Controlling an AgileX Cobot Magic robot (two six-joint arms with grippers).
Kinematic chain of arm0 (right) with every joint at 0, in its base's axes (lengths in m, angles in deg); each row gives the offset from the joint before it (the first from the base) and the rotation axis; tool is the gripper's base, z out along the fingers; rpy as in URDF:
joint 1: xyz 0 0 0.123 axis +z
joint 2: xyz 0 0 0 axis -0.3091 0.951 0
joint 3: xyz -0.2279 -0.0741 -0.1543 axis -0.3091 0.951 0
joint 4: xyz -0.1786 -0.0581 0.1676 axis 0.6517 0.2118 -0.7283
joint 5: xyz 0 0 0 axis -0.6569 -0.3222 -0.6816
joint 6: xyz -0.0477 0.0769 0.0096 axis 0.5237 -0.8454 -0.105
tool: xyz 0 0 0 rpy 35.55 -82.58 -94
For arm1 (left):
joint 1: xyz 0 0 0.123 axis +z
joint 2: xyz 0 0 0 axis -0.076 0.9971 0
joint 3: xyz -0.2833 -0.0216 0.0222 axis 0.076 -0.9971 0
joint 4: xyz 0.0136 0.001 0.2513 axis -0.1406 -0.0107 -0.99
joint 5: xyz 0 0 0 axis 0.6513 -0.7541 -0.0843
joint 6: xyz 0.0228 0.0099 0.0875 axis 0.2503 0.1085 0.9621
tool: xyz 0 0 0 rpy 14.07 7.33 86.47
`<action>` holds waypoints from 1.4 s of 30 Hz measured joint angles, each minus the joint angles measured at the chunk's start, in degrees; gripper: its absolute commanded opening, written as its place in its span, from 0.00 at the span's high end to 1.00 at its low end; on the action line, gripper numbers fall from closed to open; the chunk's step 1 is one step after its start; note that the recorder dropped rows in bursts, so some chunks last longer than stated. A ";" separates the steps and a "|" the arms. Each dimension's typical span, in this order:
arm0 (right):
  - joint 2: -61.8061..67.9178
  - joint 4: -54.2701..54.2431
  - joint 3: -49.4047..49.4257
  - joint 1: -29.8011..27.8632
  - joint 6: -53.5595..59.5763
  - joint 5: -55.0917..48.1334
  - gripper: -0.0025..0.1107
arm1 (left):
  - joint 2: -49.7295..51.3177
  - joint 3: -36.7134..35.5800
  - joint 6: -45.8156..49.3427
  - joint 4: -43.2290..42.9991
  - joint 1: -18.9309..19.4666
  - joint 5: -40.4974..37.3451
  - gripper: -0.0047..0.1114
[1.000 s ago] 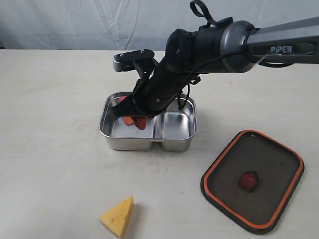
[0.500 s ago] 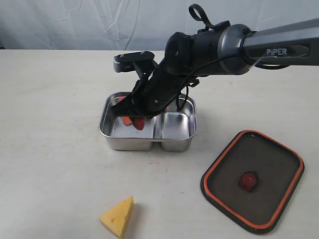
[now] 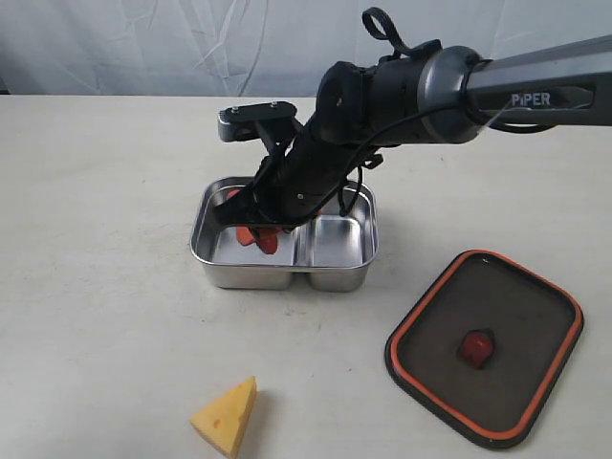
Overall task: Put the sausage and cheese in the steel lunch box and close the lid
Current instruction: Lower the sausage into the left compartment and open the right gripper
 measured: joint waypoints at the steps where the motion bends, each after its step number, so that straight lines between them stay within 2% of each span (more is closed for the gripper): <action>1: 0.00 0.00 0.00 0.00 0.00 0.00 0.99 | 0.00 0.00 0.00 0.00 0.00 0.00 0.96; 42: 2.07 0.02 0.00 0.00 0.00 -0.72 0.98 | 0.00 0.00 0.00 0.00 0.00 0.00 0.96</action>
